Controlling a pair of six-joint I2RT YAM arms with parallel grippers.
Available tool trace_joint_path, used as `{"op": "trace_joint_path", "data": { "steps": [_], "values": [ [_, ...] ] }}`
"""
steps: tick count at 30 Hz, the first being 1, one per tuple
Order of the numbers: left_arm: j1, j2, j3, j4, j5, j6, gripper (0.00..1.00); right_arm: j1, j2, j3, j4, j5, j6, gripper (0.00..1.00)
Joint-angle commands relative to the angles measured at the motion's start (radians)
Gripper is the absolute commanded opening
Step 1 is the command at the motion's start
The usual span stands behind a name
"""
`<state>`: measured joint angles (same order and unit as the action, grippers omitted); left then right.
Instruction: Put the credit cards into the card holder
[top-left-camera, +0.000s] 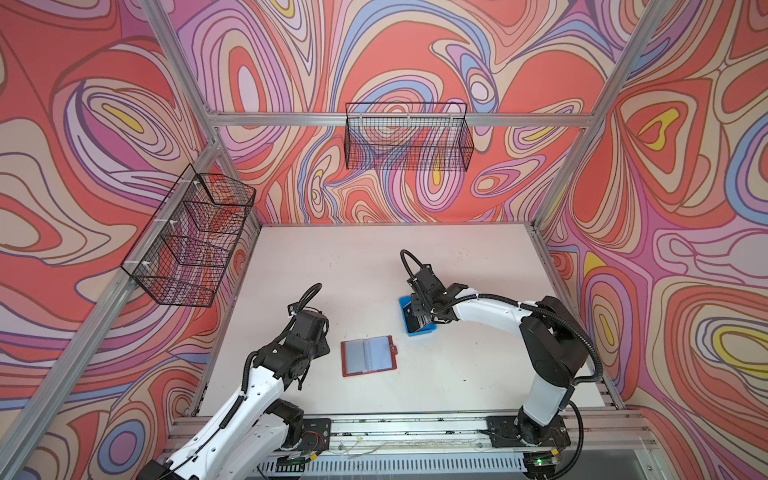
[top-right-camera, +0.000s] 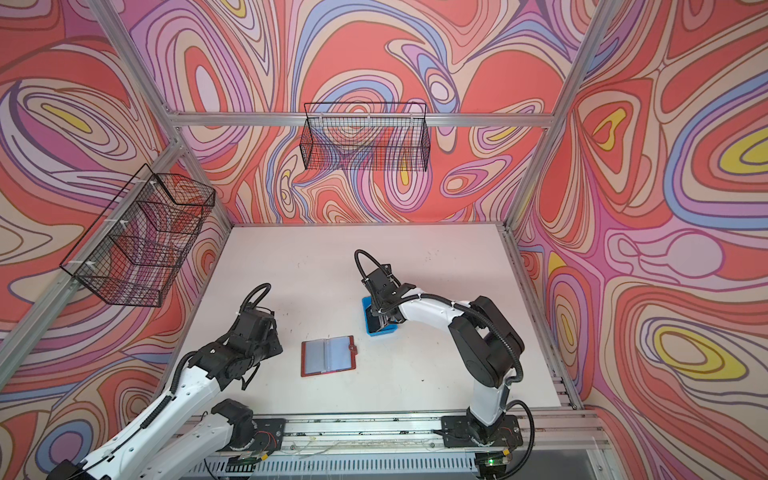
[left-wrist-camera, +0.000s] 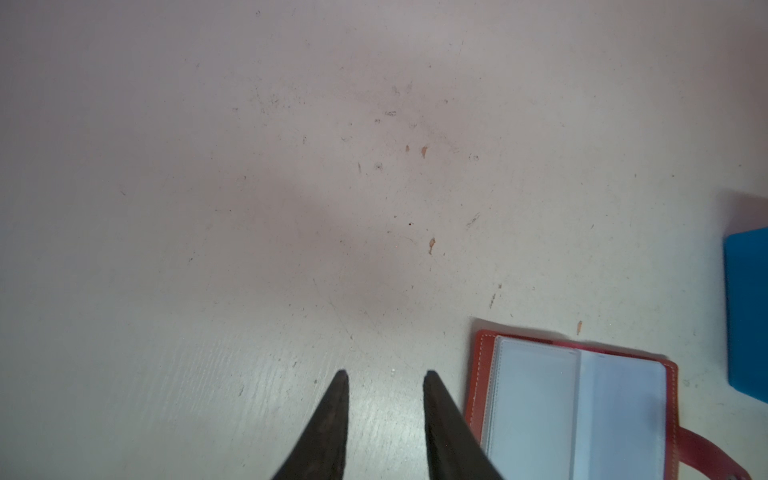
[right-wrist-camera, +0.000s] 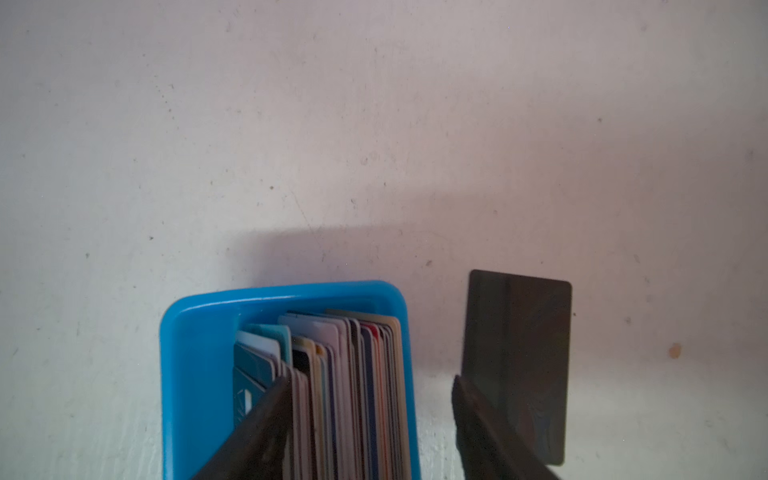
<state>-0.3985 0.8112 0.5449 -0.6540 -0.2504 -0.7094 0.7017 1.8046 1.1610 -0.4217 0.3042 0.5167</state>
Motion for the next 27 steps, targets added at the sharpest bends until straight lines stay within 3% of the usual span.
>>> {"op": "trace_joint_path", "data": {
  "steps": [1, 7, 13, 21, 27],
  "values": [
    [0.0, -0.012, -0.01, -0.003, 0.001, 0.004, 0.33, 0.002, -0.022, -0.01, -0.055, 0.042, -0.002, 0.65],
    [0.001, -0.018, -0.012, 0.003, 0.016, 0.011, 0.33, -0.082, -0.216, -0.082, -0.089, 0.085, 0.04, 0.65],
    [0.002, -0.058, -0.018, 0.02, 0.044, 0.022, 0.34, -0.196, -0.328, -0.214, -0.016, -0.016, 0.056, 0.68],
    [0.001, -0.081, -0.019, 0.021, 0.058, 0.025, 0.35, -0.227, -0.112, -0.114, -0.067, -0.177, -0.027, 0.69],
    [0.002, -0.088, -0.054, 0.021, 0.063, 0.025, 0.35, -0.231, 0.007, -0.017, -0.153, -0.199, -0.071, 0.73]
  ]
}}
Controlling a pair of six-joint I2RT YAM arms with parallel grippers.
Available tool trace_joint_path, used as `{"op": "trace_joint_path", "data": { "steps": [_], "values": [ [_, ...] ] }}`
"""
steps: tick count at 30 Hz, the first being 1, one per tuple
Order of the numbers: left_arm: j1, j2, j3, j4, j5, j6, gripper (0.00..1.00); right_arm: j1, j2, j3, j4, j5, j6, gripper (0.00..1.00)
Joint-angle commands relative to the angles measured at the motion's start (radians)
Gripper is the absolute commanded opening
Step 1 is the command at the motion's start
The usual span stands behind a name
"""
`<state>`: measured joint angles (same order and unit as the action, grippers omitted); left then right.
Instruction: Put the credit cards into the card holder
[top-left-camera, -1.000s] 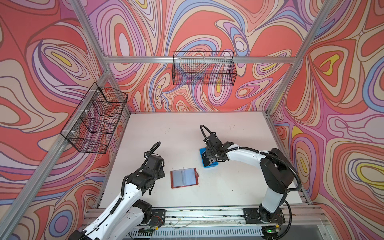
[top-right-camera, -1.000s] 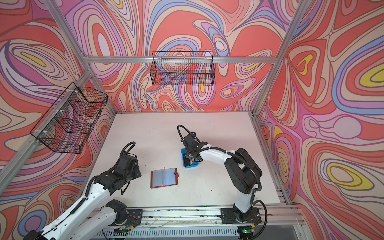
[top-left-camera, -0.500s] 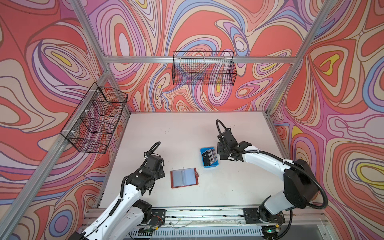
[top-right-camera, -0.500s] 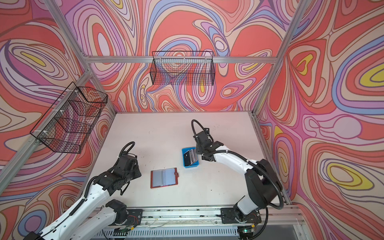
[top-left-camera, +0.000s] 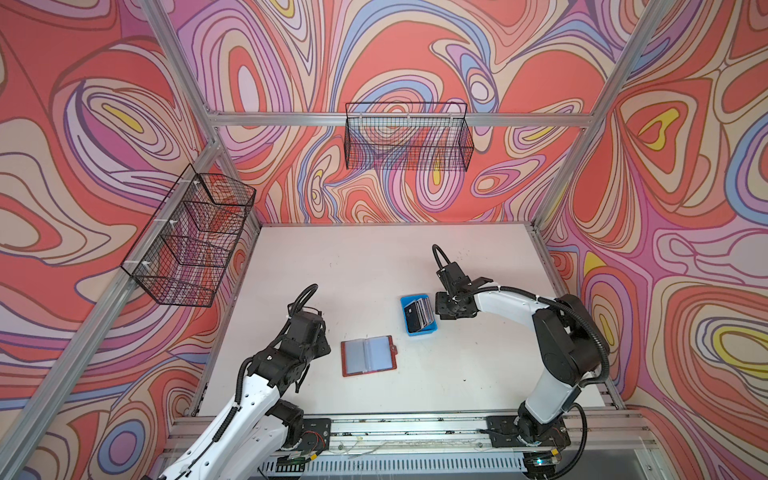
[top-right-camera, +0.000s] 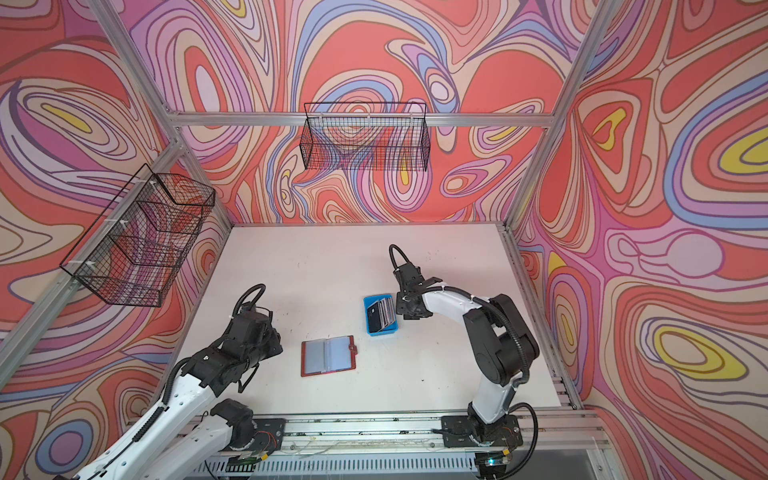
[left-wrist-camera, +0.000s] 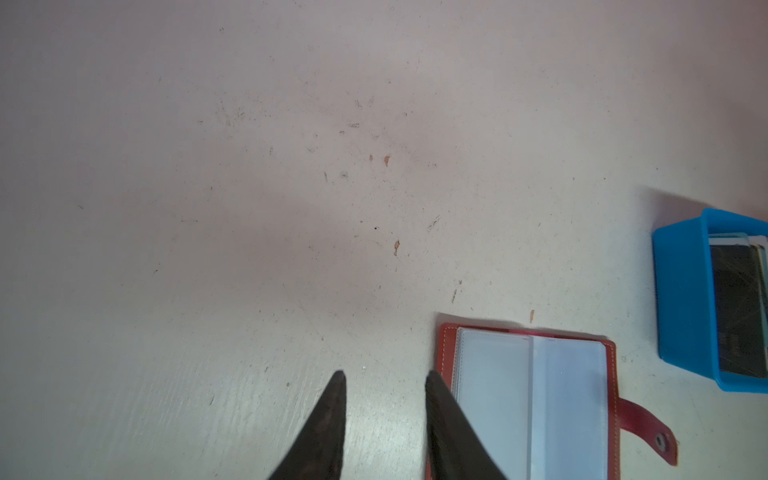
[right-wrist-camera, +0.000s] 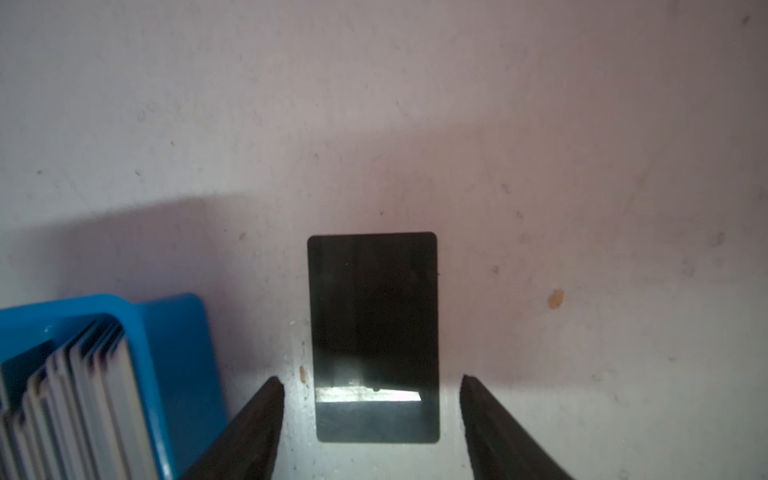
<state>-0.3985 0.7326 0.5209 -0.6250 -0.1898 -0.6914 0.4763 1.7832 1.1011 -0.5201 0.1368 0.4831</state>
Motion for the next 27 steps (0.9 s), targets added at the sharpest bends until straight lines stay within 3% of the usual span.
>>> {"op": "trace_joint_path", "data": {
  "steps": [1, 9, 17, 27],
  "values": [
    [0.002, -0.01, -0.032, -0.008, 0.003, 0.007, 0.35, -0.006, 0.045, 0.055, -0.065, -0.033, -0.043, 0.73],
    [0.0, -0.012, -0.032, -0.009, 0.008, 0.008, 0.35, -0.023, 0.134, 0.093, -0.104, -0.024, -0.048, 0.69],
    [0.002, -0.026, -0.036, -0.008, 0.01, 0.009, 0.35, -0.049, 0.081, 0.074, -0.13, 0.007, -0.051, 0.69],
    [0.001, -0.027, -0.036, -0.008, 0.011, 0.009, 0.35, -0.054, 0.113, 0.048, -0.12, -0.054, -0.066, 0.68]
  ]
}}
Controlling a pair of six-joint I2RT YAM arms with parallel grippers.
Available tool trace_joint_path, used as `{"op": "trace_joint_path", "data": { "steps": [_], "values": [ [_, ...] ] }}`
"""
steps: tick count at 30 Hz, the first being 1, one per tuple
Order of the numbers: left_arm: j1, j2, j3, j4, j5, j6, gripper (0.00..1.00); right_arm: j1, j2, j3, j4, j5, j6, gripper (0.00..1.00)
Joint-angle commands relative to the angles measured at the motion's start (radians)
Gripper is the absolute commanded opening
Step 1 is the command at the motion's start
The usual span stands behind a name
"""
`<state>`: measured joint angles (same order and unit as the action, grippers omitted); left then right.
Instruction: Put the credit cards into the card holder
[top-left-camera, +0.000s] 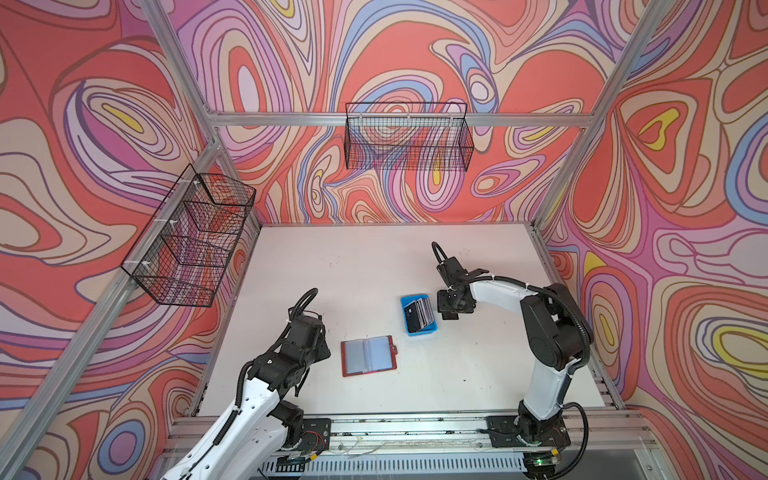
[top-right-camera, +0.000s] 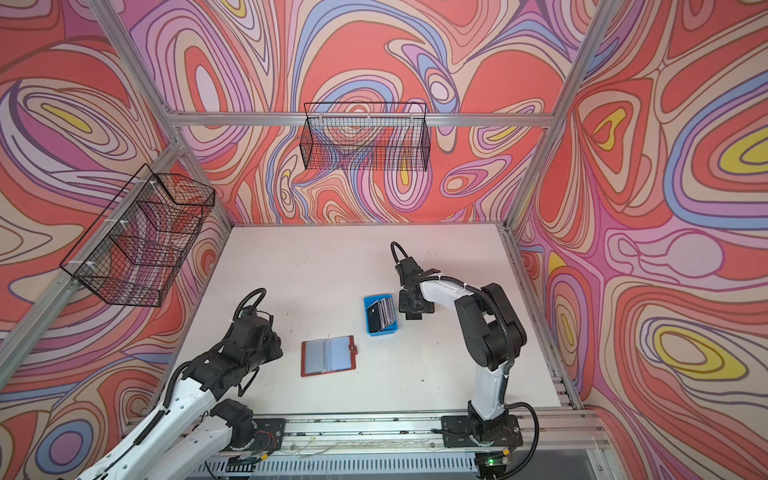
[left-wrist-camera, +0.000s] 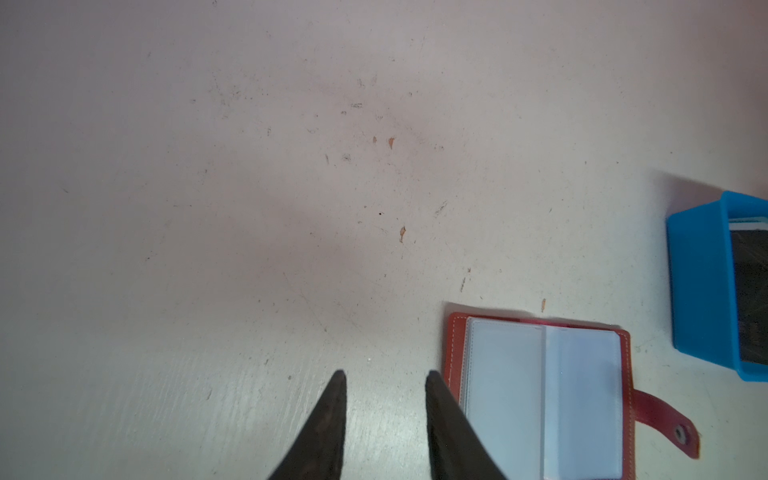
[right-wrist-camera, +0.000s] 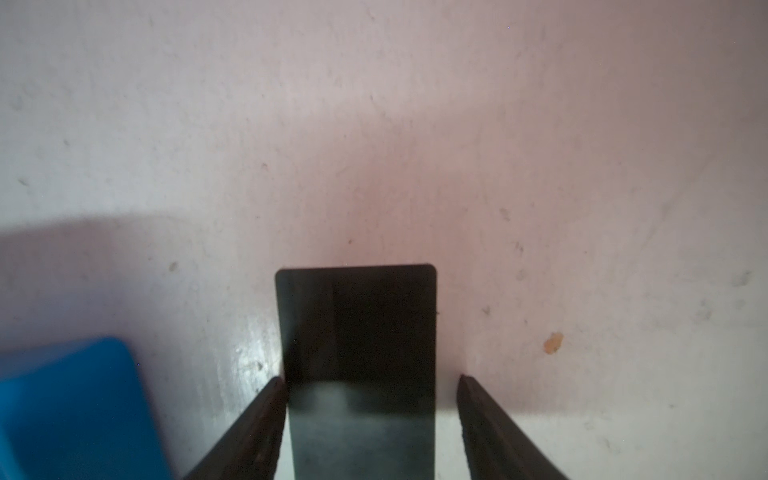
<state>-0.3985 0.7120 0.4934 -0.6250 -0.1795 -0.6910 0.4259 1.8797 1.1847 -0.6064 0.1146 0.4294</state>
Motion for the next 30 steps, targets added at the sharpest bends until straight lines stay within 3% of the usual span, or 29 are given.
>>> {"op": "trace_joint_path", "data": {
  "steps": [1, 12, 20, 30],
  "values": [
    [0.002, -0.008, -0.009, -0.007, 0.001, 0.008, 0.35, -0.004, 0.022, -0.035, -0.038, -0.034, -0.013, 0.67],
    [0.003, -0.003, -0.008, -0.008, 0.0, 0.008, 0.35, 0.026, 0.093, -0.038, -0.043, -0.025, -0.01, 0.62],
    [0.002, -0.003, -0.009, -0.007, 0.0, 0.008, 0.35, 0.033, 0.116, -0.044, -0.026, -0.029, -0.001, 0.51],
    [0.001, -0.005, -0.009, -0.006, 0.002, 0.008, 0.35, 0.034, -0.027, -0.015, -0.045, -0.017, 0.027, 0.48]
  ]
}}
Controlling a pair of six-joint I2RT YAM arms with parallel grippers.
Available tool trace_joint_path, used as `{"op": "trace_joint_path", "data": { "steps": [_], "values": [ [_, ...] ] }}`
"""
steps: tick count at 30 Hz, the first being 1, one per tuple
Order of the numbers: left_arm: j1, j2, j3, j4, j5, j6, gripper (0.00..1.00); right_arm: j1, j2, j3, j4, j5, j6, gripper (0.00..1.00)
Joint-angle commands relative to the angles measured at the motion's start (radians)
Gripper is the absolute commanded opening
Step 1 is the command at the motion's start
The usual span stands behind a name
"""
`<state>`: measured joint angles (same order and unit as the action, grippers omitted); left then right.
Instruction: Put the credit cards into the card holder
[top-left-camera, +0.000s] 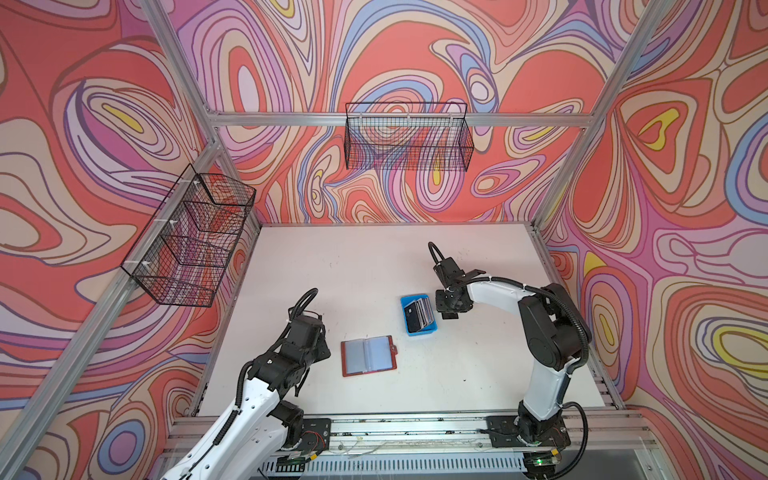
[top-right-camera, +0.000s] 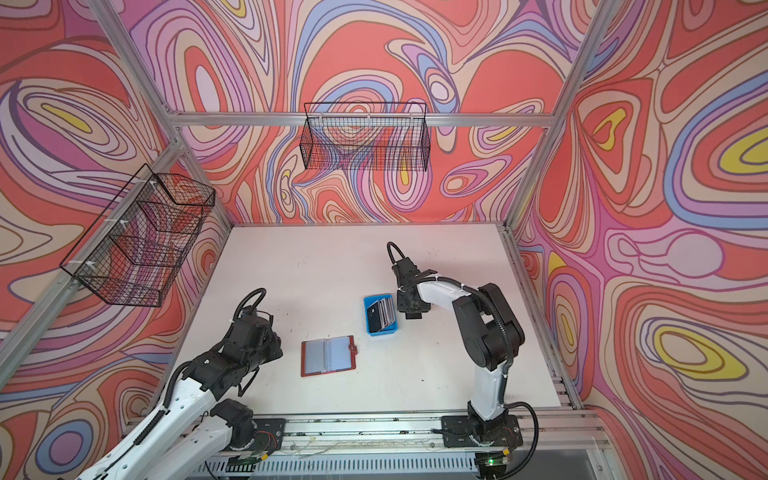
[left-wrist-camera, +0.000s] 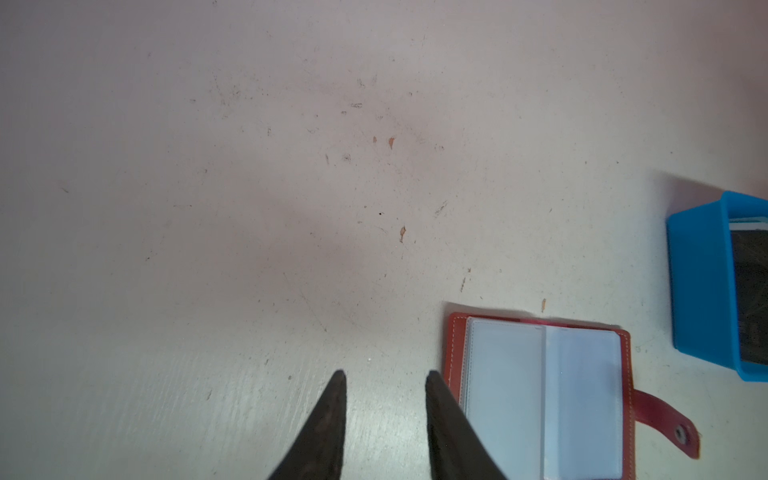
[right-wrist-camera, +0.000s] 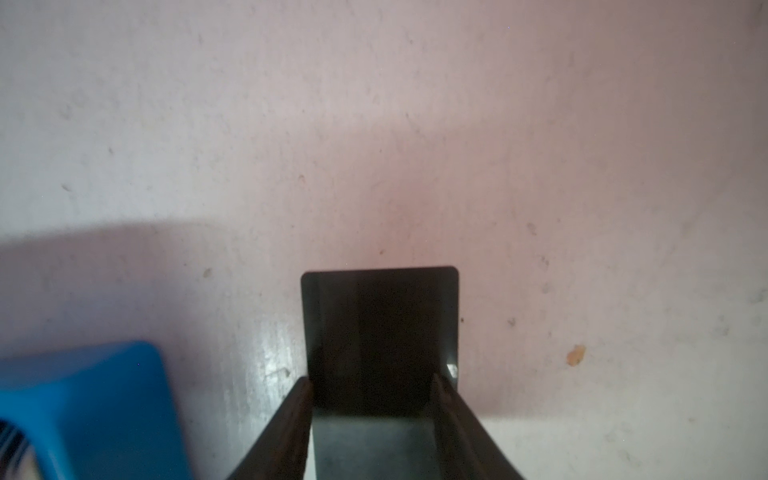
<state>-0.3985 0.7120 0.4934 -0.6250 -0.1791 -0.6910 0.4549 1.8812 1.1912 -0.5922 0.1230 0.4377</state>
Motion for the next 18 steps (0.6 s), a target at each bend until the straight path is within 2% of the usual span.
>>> {"op": "trace_joint_path", "data": {
  "steps": [1, 4, 10, 12, 14, 16, 18],
  "values": [
    [0.002, -0.005, -0.009, -0.007, 0.001, 0.008, 0.35, 0.006, -0.045, -0.014, -0.065, -0.025, 0.019, 0.48],
    [0.002, -0.006, -0.009, -0.007, 0.001, 0.008, 0.35, 0.006, -0.098, -0.013, -0.072, -0.026, 0.024, 0.49],
    [0.001, -0.013, 0.013, 0.002, 0.025, 0.009, 0.36, 0.006, -0.096, -0.012, -0.079, 0.002, 0.021, 0.61],
    [0.0, -0.013, 0.052, 0.104, 0.077, 0.003, 0.42, 0.006, -0.075, -0.025, -0.065, -0.002, 0.019, 0.63],
    [0.001, 0.007, 0.052, 0.293, 0.17, 0.013, 0.47, 0.006, -0.055, -0.041, -0.06, 0.008, 0.019, 0.65],
    [0.001, 0.085, 0.105, 0.417, 0.212, 0.023, 0.47, 0.006, -0.052, -0.059, -0.057, 0.012, 0.016, 0.67],
    [0.0, 0.234, 0.247, 0.408, 0.257, 0.065, 0.41, 0.006, -0.061, -0.08, -0.047, 0.007, 0.014, 0.69]
  ]
}}
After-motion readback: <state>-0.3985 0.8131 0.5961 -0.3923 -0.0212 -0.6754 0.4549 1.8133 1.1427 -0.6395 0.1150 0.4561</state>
